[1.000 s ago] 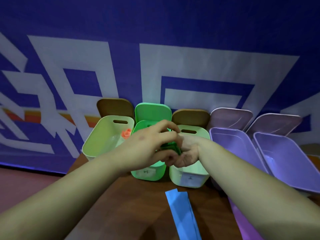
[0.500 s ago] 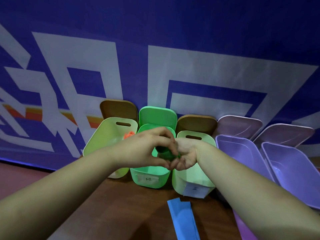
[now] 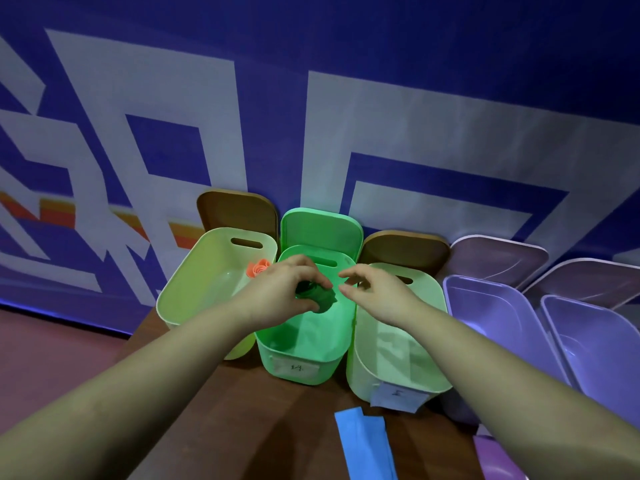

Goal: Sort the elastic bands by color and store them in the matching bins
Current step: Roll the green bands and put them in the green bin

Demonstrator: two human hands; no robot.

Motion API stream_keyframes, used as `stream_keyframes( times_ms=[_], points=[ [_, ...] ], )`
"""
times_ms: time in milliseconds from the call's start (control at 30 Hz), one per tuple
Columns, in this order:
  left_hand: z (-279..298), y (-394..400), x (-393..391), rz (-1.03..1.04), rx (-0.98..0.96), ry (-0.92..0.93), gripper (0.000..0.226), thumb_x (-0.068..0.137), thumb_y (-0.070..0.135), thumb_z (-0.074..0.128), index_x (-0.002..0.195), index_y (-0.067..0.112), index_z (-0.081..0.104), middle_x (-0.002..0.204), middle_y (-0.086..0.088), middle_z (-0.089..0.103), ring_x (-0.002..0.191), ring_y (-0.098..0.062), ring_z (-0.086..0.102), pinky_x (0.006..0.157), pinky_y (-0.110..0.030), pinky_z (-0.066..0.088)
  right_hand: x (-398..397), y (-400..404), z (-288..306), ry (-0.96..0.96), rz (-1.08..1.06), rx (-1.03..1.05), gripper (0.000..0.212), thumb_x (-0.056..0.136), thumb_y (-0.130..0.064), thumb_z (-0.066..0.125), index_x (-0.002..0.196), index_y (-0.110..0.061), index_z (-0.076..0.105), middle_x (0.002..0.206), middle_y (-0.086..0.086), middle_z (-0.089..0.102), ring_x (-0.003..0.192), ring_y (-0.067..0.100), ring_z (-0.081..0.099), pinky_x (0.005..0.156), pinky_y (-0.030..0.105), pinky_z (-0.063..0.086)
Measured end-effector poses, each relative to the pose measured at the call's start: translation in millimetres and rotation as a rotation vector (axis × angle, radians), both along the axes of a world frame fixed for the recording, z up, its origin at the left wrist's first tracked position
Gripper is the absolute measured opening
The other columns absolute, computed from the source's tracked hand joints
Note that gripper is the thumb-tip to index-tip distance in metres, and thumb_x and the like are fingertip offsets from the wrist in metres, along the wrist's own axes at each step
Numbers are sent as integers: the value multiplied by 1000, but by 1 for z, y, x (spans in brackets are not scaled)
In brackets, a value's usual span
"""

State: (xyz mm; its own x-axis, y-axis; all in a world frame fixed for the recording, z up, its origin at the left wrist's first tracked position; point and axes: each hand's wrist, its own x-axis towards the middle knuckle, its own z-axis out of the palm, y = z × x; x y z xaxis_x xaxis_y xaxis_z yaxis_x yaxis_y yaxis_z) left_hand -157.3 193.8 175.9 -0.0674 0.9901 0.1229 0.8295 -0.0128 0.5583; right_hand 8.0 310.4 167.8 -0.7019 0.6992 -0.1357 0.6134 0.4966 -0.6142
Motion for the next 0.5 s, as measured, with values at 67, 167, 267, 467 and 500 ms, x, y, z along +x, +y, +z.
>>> stream_keyframes(
  times_ms=[67, 167, 267, 467, 500],
  points=[
    [-14, 13, -2, 59, -29, 25, 37, 77, 25, 76, 112, 31, 65, 107, 12, 47, 95, -7, 47, 82, -14, 34, 5, 9, -8, -104, 82, 179, 47, 89, -41, 59, 133, -27, 50, 131, -4, 54, 120, 15, 49, 98, 30, 40],
    [-35, 35, -2, 123, -93, -35, 43, 75, 22, 77, 115, 28, 62, 112, 6, 50, 102, -12, 51, 91, -24, 41, 8, 21, -25, -201, 138, 288, 60, 86, -48, 60, 141, -31, 40, 146, -4, 42, 135, 17, 33, 111, 34, 29],
    [-58, 60, 0, 141, -145, -64, 47, 74, 21, 77, 117, 24, 59, 114, 1, 53, 106, -15, 51, 93, -25, 39, 9, 31, -40, -274, 145, 304, 70, 85, -53, 59, 146, -34, 30, 156, -4, 23, 144, 17, 16, 115, 39, 19],
    [-101, 106, 2, 198, -215, -60, 49, 75, 20, 76, 120, 18, 57, 117, -4, 54, 109, -20, 52, 95, -30, 41, 10, 49, -57, -336, 192, 289, 84, 82, -63, 56, 150, -36, 15, 160, -5, -3, 147, 14, -6, 117, 39, 6],
    [-107, 112, 2, 205, -227, -55, 50, 76, 20, 75, 122, 18, 57, 118, -4, 54, 110, -21, 52, 96, -31, 41, 9, 52, -58, -337, 201, 282, 86, 81, -65, 56, 150, -36, 13, 160, -5, -5, 147, 13, -8, 117, 38, 4]
  ],
)
